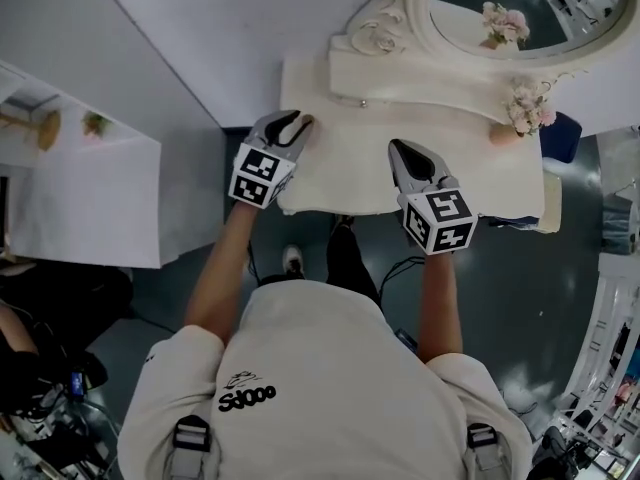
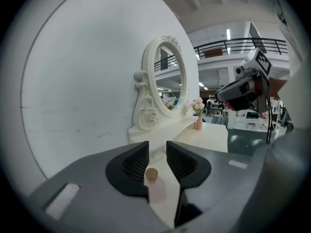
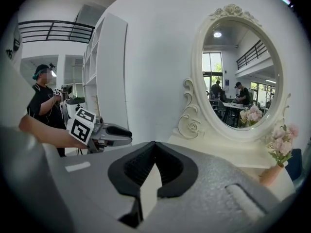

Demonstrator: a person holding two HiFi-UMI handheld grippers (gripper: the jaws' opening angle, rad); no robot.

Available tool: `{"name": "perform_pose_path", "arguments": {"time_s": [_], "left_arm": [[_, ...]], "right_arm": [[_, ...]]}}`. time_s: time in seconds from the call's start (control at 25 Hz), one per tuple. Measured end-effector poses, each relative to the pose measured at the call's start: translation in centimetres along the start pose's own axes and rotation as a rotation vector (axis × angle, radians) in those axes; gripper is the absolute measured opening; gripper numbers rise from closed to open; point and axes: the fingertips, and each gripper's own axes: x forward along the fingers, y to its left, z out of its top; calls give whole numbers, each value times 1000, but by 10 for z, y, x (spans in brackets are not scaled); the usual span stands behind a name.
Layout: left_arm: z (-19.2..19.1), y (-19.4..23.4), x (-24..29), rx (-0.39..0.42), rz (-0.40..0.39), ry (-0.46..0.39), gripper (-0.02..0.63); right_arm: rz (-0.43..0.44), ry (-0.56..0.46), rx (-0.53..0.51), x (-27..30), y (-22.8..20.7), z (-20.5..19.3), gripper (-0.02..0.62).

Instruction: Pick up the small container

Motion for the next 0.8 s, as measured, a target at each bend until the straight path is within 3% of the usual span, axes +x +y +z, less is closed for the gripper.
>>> {"name": "perform_pose_path", "arguments": {"time_s": [0.24,0.44,0.64,0.72,0.8], "left_arm": [[-38,8,44,18,-22,54,174],[-69,11,72,82,-34,139,196],[-90,17,87,51,-43,165,212],[-93,16,92,44,-62,159,208],[-95,12,96,37,-92,139,160]], "right_arm": [[21,44,6,28,-26,-11,3],[40,87,19,44,-42,-23,3],[57,126,34,61,-54,-36,3],[62,142,27,69,-57,-39,3],[67,154,24,76,-61,-41,3]]}}
